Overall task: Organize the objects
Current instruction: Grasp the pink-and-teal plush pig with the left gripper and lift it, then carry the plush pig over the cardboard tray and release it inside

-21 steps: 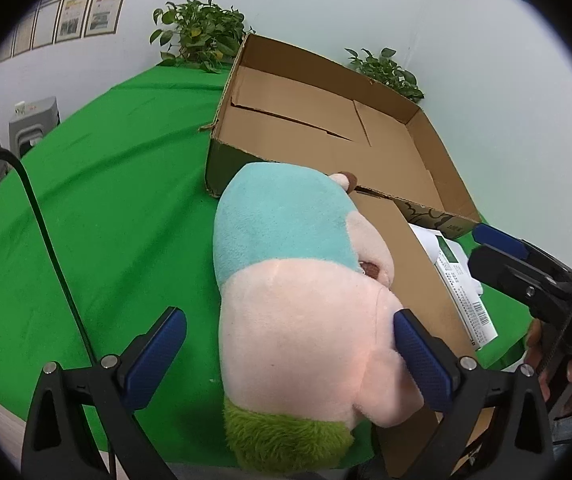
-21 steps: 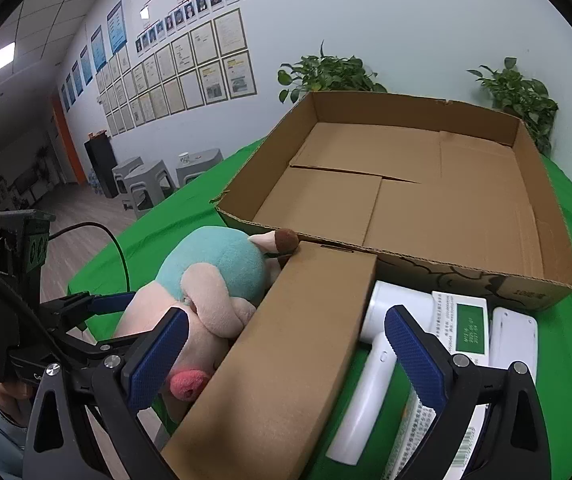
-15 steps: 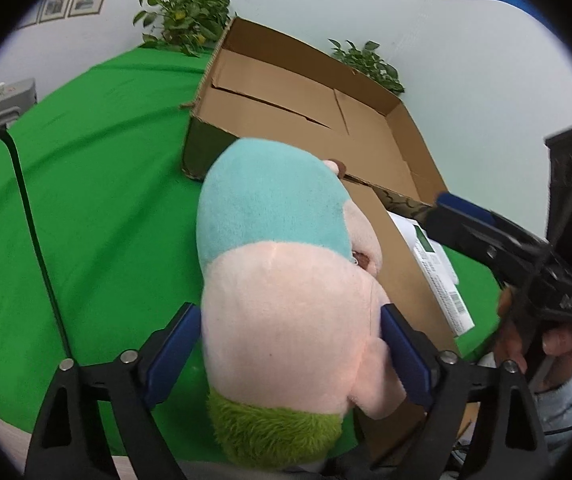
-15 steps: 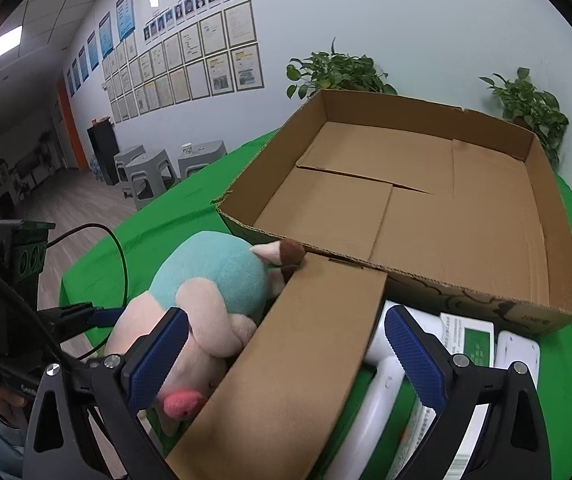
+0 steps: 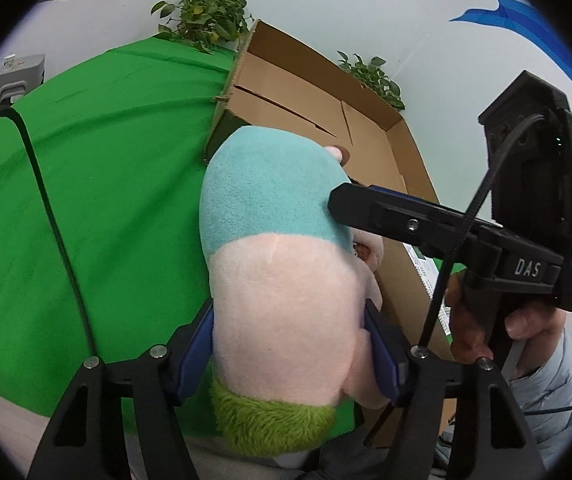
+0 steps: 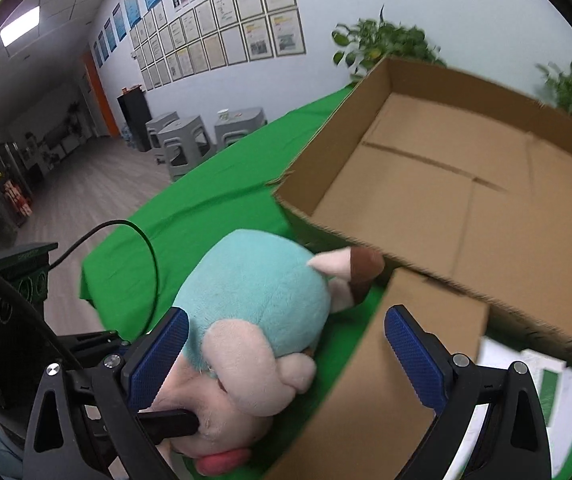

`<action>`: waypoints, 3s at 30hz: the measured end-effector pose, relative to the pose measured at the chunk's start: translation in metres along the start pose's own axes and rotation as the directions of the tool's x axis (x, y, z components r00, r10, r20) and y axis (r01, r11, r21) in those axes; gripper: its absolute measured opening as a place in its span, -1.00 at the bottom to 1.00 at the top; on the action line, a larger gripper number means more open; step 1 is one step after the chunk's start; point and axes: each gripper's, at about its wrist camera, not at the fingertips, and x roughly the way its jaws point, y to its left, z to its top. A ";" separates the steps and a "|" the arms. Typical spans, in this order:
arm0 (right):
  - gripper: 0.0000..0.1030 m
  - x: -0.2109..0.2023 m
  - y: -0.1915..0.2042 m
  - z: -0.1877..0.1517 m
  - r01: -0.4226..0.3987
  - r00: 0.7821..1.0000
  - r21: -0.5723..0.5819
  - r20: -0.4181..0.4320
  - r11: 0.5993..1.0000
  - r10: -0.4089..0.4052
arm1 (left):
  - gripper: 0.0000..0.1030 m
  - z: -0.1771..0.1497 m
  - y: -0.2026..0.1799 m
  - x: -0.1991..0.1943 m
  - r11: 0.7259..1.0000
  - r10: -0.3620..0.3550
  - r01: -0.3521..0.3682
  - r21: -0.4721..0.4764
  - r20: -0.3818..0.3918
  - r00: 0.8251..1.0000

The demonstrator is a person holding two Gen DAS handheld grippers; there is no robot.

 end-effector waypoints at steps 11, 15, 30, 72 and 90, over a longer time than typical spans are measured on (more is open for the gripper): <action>0.91 0.045 0.046 0.012 -0.129 0.985 0.003 -0.116 0.992 0.128 | 0.19 -0.015 0.012 -0.032 0.998 0.055 -0.055 -0.011 0.042 0.998; 0.91 0.055 0.061 0.015 -0.146 0.979 -0.004 -0.148 0.989 0.144 | 0.17 -0.016 0.010 -0.040 0.997 0.079 -0.078 -0.013 0.060 0.995; 0.86 0.072 0.102 0.009 -0.232 0.947 0.026 -0.222 0.972 0.232 | 0.13 -0.015 -0.001 -0.057 0.983 0.176 -0.179 0.036 0.087 0.981; 0.33 -0.226 -0.137 0.186 -0.033 0.924 0.034 0.381 0.999 0.017 | 0.12 0.194 -0.189 0.004 0.850 0.038 -0.199 0.488 0.320 0.947; 0.33 0.018 -0.149 0.193 -0.089 0.986 0.153 0.152 0.984 0.066 | 0.12 0.164 -0.103 0.059 0.927 0.111 -0.135 0.349 0.087 0.990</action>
